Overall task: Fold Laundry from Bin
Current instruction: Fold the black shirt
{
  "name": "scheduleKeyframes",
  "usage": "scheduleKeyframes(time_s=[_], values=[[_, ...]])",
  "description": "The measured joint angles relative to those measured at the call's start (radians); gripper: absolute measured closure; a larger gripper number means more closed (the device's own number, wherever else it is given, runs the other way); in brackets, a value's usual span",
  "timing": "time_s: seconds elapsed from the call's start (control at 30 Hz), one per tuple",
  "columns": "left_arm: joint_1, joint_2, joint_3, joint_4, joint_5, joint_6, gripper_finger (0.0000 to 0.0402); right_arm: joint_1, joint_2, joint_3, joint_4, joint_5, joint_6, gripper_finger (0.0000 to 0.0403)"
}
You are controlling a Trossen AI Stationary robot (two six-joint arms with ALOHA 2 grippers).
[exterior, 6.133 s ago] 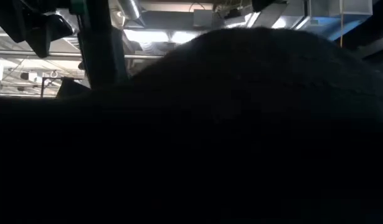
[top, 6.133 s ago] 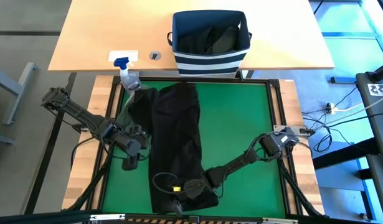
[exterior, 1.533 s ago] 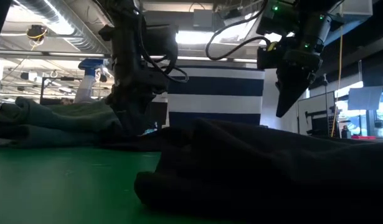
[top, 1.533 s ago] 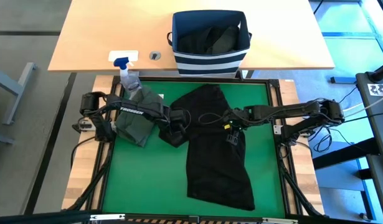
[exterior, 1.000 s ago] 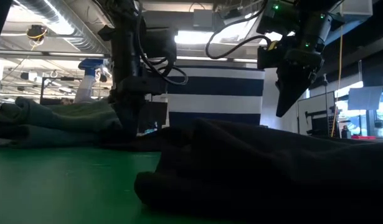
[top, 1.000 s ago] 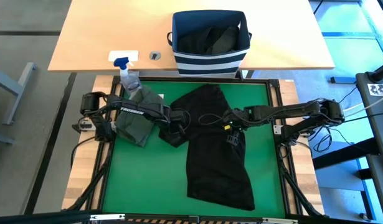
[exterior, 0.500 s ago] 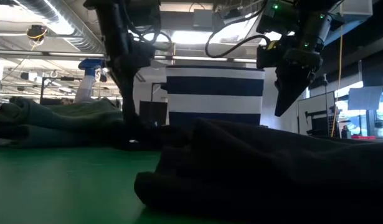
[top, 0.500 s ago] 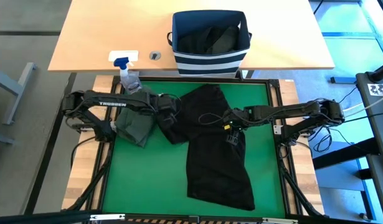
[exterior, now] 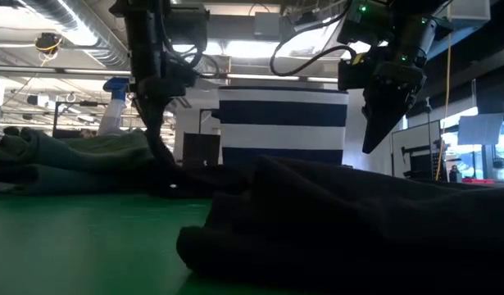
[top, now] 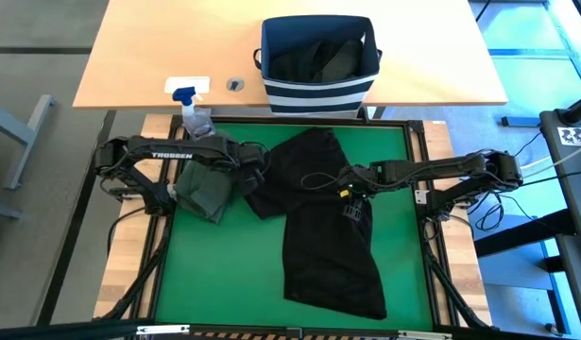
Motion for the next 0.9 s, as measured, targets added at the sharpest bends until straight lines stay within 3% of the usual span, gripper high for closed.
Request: scheduleKeyframes(time_s=[0.27, 0.4, 0.53, 0.67, 0.77, 0.9], values=[[0.029, -0.004, 0.027, -0.040, 0.105, -0.006, 0.0276, -0.015, 0.000, 0.007, 0.013, -0.001, -0.030, 0.0272], [0.010, -0.036, 0.090, -0.027, 0.072, -0.006, 0.0255, -0.066, 0.000, 0.031, -0.008, -0.001, -0.050, 0.0272], [-0.012, -0.066, 0.075, 0.154, 0.039, -0.006, 0.0247, -0.142, 0.001, 0.029, 0.064, -0.018, -0.069, 0.0272], [-0.012, -0.039, -0.007, 0.379, 0.194, 0.017, 0.0246, -0.194, 0.018, -0.007, 0.187, -0.164, -0.055, 0.0272], [-0.012, 0.000, -0.059, 0.500, 0.298, 0.039, 0.0246, -0.160, 0.019, -0.015, 0.238, -0.283, -0.028, 0.0272], [-0.005, 0.065, -0.114, 0.631, 0.328, 0.081, 0.0246, -0.062, 0.019, -0.017, 0.237, -0.289, 0.008, 0.0272]])
